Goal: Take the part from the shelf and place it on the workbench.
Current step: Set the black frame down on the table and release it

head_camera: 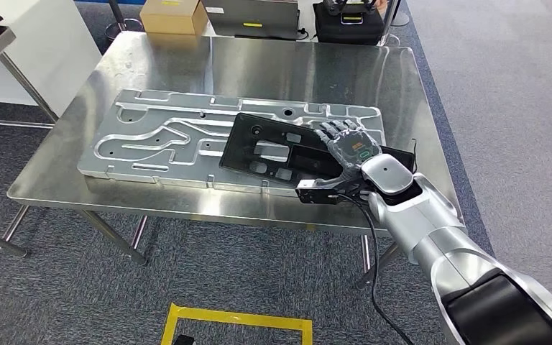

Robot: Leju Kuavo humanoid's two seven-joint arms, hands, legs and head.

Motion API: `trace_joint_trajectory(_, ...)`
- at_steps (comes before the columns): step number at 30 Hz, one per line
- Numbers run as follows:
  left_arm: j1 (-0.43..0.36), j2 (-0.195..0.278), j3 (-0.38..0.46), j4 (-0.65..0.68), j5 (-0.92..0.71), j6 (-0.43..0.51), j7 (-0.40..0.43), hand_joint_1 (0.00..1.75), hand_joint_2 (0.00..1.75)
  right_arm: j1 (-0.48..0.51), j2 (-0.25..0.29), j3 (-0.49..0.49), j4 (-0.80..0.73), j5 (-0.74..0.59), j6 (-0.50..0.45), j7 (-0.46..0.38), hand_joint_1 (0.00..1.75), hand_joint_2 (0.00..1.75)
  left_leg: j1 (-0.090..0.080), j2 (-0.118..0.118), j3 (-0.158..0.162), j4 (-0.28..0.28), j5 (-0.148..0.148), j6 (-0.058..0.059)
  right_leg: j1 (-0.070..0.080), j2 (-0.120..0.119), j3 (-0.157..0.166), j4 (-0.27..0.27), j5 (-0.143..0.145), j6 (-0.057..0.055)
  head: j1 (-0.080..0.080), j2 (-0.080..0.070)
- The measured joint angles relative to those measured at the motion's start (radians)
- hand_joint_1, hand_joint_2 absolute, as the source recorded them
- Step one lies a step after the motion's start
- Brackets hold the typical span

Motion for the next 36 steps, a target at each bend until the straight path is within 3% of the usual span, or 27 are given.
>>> trace_joint_trajectory(14,0.002,0.006,0.000,0.000,0.002,-0.016,-0.010,0.00,1.75,0.012,-0.020,0.007,-0.017,-0.005,-0.001,0.015,0.00,0.00,0.000,0.000,0.001,0.000,0.000,0.000,0.000,0.000,0.001,0.000,0.000,0.000,0.000,0.000)
trace_joint_trajectory(18,0.003,0.007,0.001,0.000,0.003,-0.019,-0.014,0.00,0.00,0.012,-0.025,0.008,-0.024,-0.008,0.001,0.016,0.00,0.00,0.000,0.000,0.001,0.000,0.000,0.000,0.000,0.000,0.001,0.000,0.000,0.000,0.000,0.000)
trace_joint_trajectory(36,0.004,0.016,0.009,0.000,0.022,-0.062,-0.018,0.00,0.00,-0.016,-0.048,0.033,-0.039,-0.017,0.008,0.032,0.00,0.00,-0.005,0.000,0.002,0.002,-0.001,0.001,-0.004,0.000,0.002,-0.001,0.000,0.001,0.000,0.000)
